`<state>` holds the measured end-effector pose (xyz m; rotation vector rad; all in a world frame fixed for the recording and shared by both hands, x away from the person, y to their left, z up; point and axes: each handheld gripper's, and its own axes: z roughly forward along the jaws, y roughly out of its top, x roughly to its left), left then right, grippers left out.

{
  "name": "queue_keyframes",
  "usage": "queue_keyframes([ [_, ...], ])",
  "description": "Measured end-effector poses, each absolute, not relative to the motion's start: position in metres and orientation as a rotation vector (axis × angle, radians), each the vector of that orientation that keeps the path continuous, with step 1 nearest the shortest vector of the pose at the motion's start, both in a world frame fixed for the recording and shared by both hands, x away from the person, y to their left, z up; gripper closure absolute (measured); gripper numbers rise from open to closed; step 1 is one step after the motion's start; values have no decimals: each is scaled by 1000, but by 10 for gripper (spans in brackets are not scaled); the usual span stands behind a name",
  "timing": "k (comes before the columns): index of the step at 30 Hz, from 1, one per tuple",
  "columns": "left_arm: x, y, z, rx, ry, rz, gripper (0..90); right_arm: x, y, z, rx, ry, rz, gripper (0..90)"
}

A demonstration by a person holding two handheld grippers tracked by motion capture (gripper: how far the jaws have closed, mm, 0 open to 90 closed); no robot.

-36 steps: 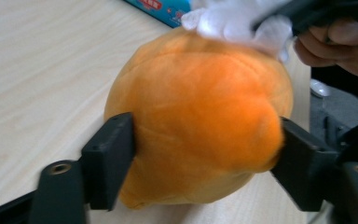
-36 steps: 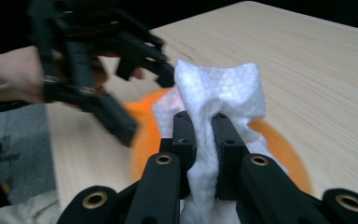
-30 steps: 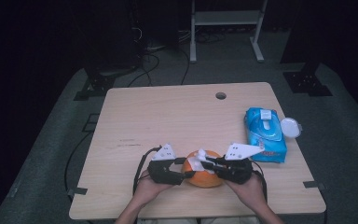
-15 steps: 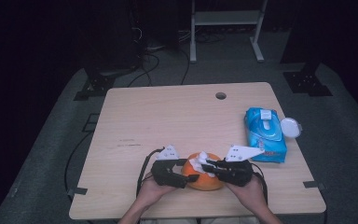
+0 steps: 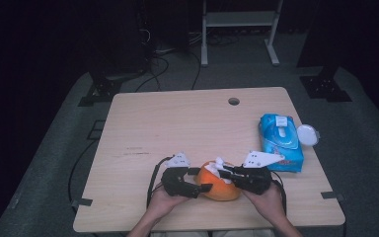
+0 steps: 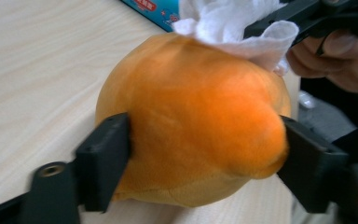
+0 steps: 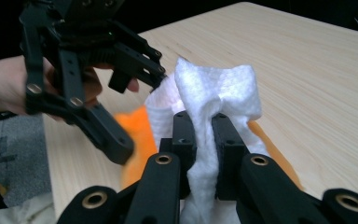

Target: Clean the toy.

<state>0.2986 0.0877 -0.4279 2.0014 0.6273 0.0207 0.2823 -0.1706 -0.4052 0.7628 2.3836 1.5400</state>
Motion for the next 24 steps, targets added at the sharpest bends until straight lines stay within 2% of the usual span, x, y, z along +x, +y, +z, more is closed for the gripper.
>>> queue_keyframes([
  [2, 296, 86, -425, 2022, 596, 56, 334, 280, -164, -401, 736, 2385, 1559, 810],
  [6, 290, 80, -424, 2061, 545, 119, 355, 276, -147, -398, 655, 2416, 1565, 810],
  [11, 289, 81, -425, 2066, 527, 131, 353, 284, -158, -397, 697, 2402, 1510, 810],
  [12, 290, 82, -425, 2054, 550, 119, 329, 286, -162, -397, 718, 2395, 1496, 810],
  [14, 294, 84, -425, 2022, 628, 71, 190, 291, -177, -402, 793, 2380, 1485, 810],
  [16, 299, 84, -428, 2005, 675, -10, 124, 290, -185, -405, 828, 2377, 1505, 810],
  [17, 300, 83, -430, 1994, 680, -45, 125, 289, -186, -405, 829, 2378, 1507, 810],
  [20, 298, 81, -429, 1994, 673, -42, 161, 284, -184, -403, 805, 2382, 1488, 810],
  [22, 297, 83, -427, 1992, 653, -29, 241, 280, -180, -403, 793, 2387, 1490, 810],
  [24, 297, 84, -426, 1994, 651, -36, 273, 277, -175, -403, 790, 2394, 1514, 810],
])
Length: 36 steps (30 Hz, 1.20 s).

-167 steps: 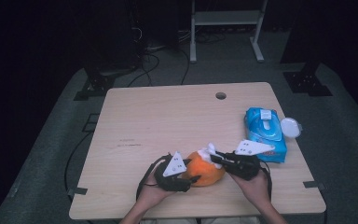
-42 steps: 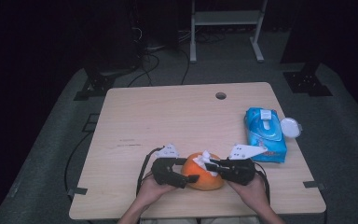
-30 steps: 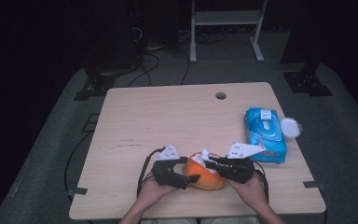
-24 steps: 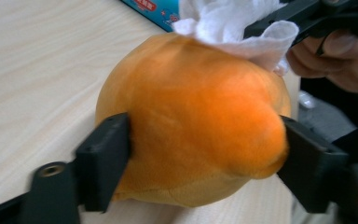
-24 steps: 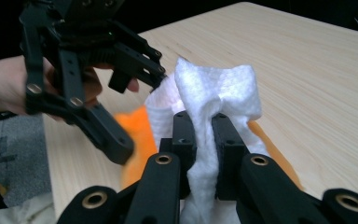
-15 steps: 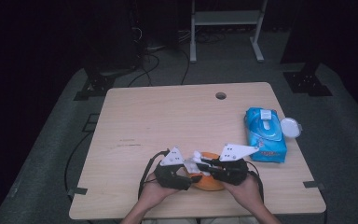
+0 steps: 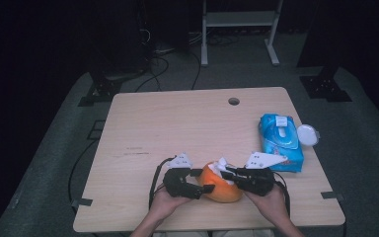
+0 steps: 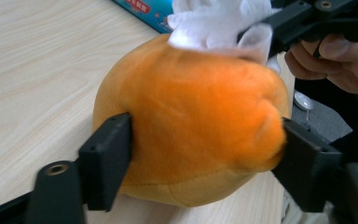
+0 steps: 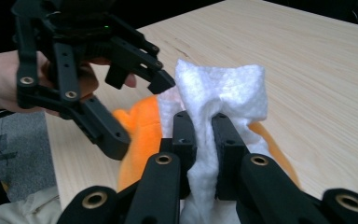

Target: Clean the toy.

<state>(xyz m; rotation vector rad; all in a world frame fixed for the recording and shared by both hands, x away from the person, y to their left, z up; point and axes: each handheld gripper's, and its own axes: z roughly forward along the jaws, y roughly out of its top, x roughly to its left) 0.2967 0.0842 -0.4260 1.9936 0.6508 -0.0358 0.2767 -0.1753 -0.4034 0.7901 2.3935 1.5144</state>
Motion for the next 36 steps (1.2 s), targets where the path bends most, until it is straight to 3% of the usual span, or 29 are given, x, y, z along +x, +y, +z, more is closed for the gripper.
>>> queue_keyframes([
  [6, 300, 88, -427, 1955, 667, -128, 208, 277, -173, -407, 808, 2411, 1539, 812],
  [11, 294, 85, -426, 1987, 646, -38, 311, 273, -167, -405, 779, 2409, 1510, 811],
  [15, 286, 75, -422, 2028, 581, 34, 335, 267, -152, -397, 687, 2427, 1521, 811],
  [19, 281, 73, -423, 2055, 561, 72, 337, 267, -137, -396, 626, 2472, 1466, 811],
  [26, 282, 73, -423, 2058, 562, 63, 330, 283, -180, -402, 828, 2408, 1442, 811],
  [30, 287, 75, -415, 1998, 581, 32, 225, 281, -174, -403, 794, 2415, 1463, 811],
  [36, 286, 77, -423, 2051, 597, 83, 292, 280, -157, -409, 748, 2468, 1495, 811],
])
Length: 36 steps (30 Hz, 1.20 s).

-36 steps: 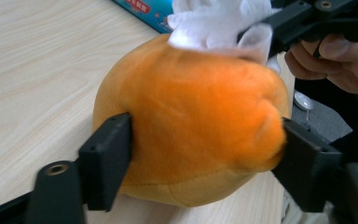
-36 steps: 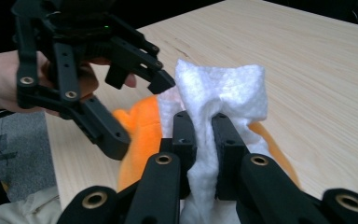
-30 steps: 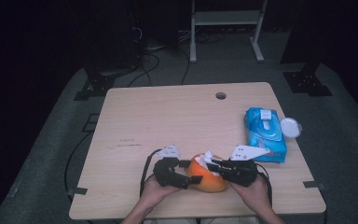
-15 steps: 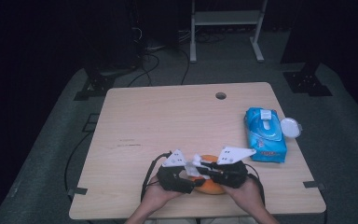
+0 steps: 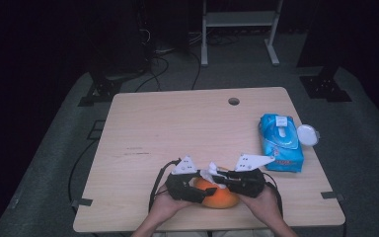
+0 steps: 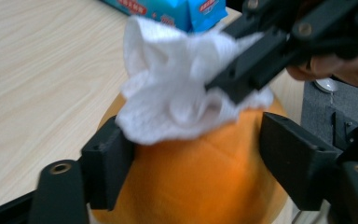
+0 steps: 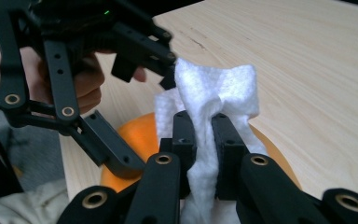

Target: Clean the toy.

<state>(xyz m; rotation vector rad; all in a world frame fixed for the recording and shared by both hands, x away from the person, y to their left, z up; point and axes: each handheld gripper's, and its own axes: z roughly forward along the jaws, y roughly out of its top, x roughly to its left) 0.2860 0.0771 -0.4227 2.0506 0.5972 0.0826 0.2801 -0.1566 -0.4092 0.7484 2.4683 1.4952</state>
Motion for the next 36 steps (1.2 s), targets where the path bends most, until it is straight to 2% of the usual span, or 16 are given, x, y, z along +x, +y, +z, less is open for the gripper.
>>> queue_keyframes([
  [6, 287, 81, -424, 2057, 605, 78, 300, 285, -185, -413, 864, 2431, 1472, 810],
  [10, 288, 81, -424, 2066, 601, 78, 297, 281, -186, -412, 869, 2423, 1469, 810],
  [12, 290, 80, -422, 2069, 595, 73, 245, 279, -179, -412, 841, 2428, 1490, 810],
  [15, 292, 75, -421, 2082, 575, 65, 102, 278, -171, -415, 776, 2461, 1570, 809],
  [17, 291, 70, -424, 2107, 575, 79, 81, 278, -165, -415, 747, 2470, 1567, 808],
  [19, 292, 70, -425, 2113, 573, 85, 105, 280, -167, -415, 753, 2460, 1555, 809],
  [25, 283, 66, -422, 2153, 505, 245, 381, 285, -174, -418, 813, 2430, 1572, 809],
  [27, 281, 68, -419, 2128, 518, 292, 428, 286, -174, -415, 814, 2403, 1586, 809],
  [30, 281, 71, -418, 2105, 562, 384, 440, 289, -176, -413, 831, 2376, 1599, 809],
  [36, 286, 84, -421, 2079, 651, 347, 432, 297, -185, -427, 906, 2380, 1571, 809],
])
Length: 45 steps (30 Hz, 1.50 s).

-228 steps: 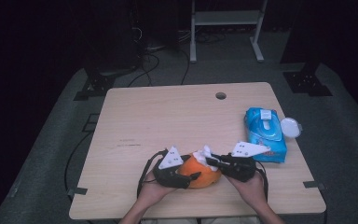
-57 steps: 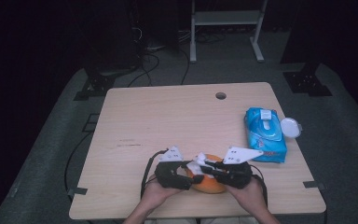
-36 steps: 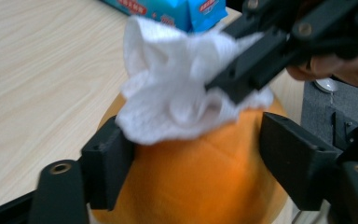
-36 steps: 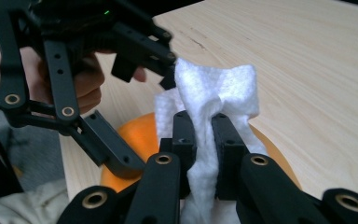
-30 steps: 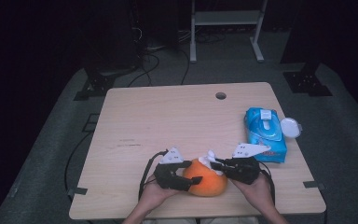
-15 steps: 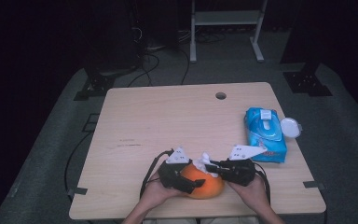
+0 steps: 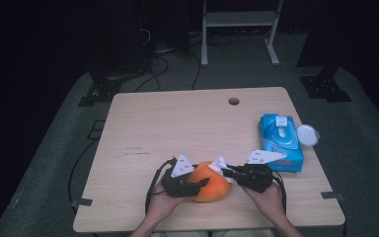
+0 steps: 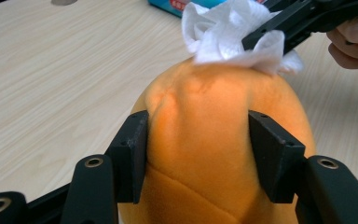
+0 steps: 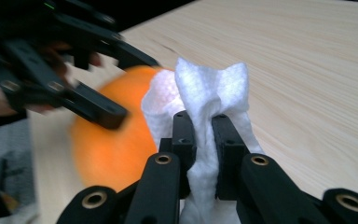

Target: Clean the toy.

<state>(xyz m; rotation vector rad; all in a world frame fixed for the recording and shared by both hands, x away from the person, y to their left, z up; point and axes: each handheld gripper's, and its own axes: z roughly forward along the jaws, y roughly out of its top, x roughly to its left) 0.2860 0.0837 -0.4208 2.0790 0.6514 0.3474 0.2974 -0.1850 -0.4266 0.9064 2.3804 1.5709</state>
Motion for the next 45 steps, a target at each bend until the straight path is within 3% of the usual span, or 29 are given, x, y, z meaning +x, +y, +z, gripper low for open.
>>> queue_keyframes([
  [3, 286, 88, -422, 2077, 648, 298, 400, 300, -191, -431, 948, 2371, 1536, 809],
  [8, 289, 82, -416, 2087, 609, 222, 111, 291, -177, -428, 867, 2382, 1565, 808],
  [9, 289, 81, -416, 2103, 605, 243, 108, 289, -173, -427, 847, 2386, 1587, 807],
  [12, 289, 87, -420, 2099, 618, 256, 285, 288, -171, -425, 828, 2378, 1573, 808],
  [15, 293, 94, -421, 2080, 659, 250, 333, 296, -182, -432, 918, 2371, 1572, 808],
  [24, 297, 101, -424, 2053, 697, 243, 336, 284, -167, -424, 825, 2387, 1604, 807],
  [32, 297, 107, -427, 2031, 696, 219, 336, 300, -181, -447, 961, 2392, 1555, 807],
  [45, 297, 107, -428, 2032, 664, 212, 318, 303, -182, -451, 997, 2388, 1541, 806],
])
